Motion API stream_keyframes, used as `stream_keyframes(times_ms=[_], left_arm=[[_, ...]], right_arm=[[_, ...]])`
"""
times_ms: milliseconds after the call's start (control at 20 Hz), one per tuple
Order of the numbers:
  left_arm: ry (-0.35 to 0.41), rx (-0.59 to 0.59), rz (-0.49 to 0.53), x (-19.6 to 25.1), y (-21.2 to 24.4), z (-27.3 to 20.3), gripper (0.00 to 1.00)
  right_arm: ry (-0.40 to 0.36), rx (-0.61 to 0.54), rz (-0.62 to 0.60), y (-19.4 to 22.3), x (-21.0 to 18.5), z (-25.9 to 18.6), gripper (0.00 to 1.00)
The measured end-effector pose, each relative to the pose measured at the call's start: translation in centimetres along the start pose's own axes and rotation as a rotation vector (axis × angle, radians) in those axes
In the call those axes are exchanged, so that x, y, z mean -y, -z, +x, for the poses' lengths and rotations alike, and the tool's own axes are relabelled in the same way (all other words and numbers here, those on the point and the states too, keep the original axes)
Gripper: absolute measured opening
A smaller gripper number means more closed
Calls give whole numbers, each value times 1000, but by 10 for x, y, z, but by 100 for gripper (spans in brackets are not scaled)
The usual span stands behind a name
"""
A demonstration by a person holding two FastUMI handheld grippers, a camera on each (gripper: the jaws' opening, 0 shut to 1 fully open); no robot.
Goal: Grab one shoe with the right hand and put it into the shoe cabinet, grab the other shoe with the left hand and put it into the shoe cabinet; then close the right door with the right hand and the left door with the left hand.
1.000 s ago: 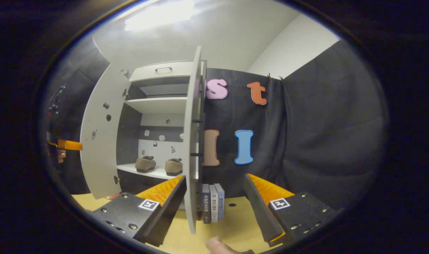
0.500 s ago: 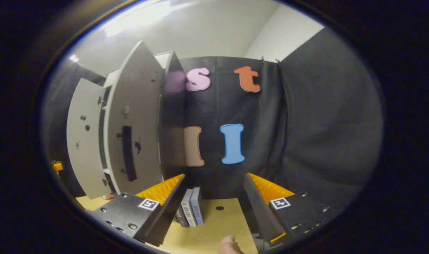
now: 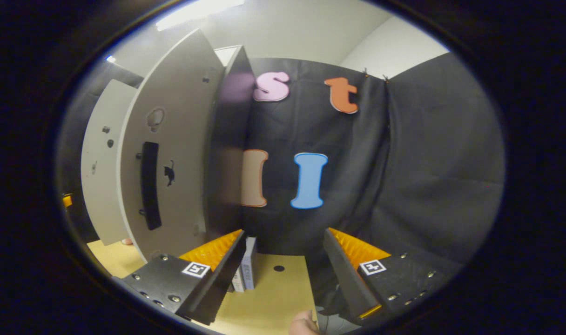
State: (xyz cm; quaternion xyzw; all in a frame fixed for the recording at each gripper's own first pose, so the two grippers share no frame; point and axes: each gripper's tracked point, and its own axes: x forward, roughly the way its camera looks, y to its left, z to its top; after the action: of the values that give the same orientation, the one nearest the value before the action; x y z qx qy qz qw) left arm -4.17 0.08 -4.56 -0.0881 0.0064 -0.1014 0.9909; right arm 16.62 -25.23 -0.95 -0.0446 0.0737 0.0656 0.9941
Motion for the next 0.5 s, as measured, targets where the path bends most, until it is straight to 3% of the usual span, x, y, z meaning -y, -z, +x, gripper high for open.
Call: stream_keyframes(times_ms=[300,400,450,500], left_arm=[[-13,-21,11,-9,9,-3,96],[-21,-22,7,-15,12,-4,96],[-28,-22,5,-18,12,-3,96],[-36,-24,2,-21,13,-3,96]], right_arm=[[-102,46,-18,-32,-92,28,100],[-47,57,-49,-42,-98,31,99],[-24,69,-43,-46,-95,30,89],[-12,74,-6,-49,-96,35,89]])
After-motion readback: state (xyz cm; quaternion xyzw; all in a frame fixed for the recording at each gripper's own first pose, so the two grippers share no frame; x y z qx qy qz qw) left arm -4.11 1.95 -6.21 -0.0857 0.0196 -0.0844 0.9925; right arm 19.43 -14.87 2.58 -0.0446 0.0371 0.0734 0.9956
